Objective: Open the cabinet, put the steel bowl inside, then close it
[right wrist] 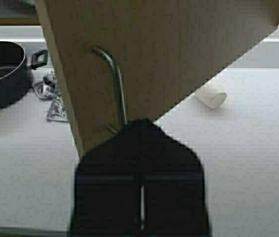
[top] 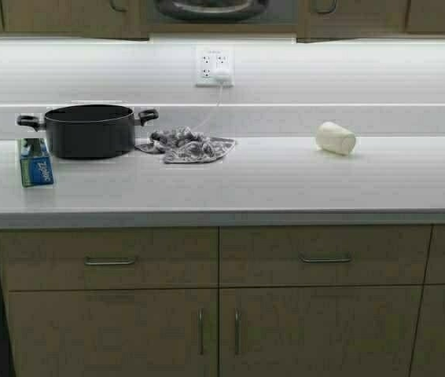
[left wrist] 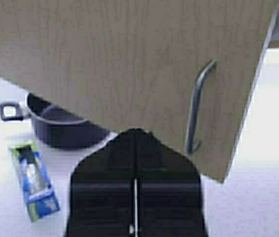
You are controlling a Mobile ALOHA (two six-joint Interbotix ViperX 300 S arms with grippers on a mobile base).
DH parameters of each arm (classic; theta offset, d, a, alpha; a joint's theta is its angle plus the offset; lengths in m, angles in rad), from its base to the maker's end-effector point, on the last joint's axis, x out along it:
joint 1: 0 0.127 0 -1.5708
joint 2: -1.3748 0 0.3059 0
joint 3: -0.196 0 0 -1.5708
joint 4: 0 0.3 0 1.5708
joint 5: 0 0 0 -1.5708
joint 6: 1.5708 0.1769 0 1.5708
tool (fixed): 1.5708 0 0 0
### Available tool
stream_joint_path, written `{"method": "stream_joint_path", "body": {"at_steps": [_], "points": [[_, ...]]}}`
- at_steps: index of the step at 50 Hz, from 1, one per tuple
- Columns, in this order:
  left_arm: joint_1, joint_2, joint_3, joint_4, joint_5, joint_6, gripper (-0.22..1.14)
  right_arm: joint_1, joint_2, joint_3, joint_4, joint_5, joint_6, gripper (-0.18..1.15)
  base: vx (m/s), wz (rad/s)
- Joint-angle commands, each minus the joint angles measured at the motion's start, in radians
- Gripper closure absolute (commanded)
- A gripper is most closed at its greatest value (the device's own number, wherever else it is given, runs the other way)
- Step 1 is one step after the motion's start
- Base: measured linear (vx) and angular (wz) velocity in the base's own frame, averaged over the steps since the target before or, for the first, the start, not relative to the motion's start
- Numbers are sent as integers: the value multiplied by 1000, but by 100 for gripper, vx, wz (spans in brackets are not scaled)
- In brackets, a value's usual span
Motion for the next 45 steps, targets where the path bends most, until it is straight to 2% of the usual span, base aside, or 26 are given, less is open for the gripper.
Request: {"method": "stream_joint_path", "body": {"at_steps": [1, 16, 28, 36, 45], "points": [[-6, -32, 18, 2, -12, 0, 87, 2, 64, -115, 2, -6, -3, 91, 3, 3], [-15, -26, 28, 2, -21, 5, 87, 28, 307, -402, 2, 55, -5, 91, 3, 5], [-15, -8, 29, 3, -31, 5, 87, 31, 449, -569, 2, 86, -5, 91, 4, 5], [-17, -6, 43, 3, -34, 2, 87, 31, 480, -604, 2, 107, -3, 91, 4, 5], [-17, 3, 40, 5, -57, 5, 87, 31, 460, -568, 0, 112, -3, 91, 8, 7]]}}
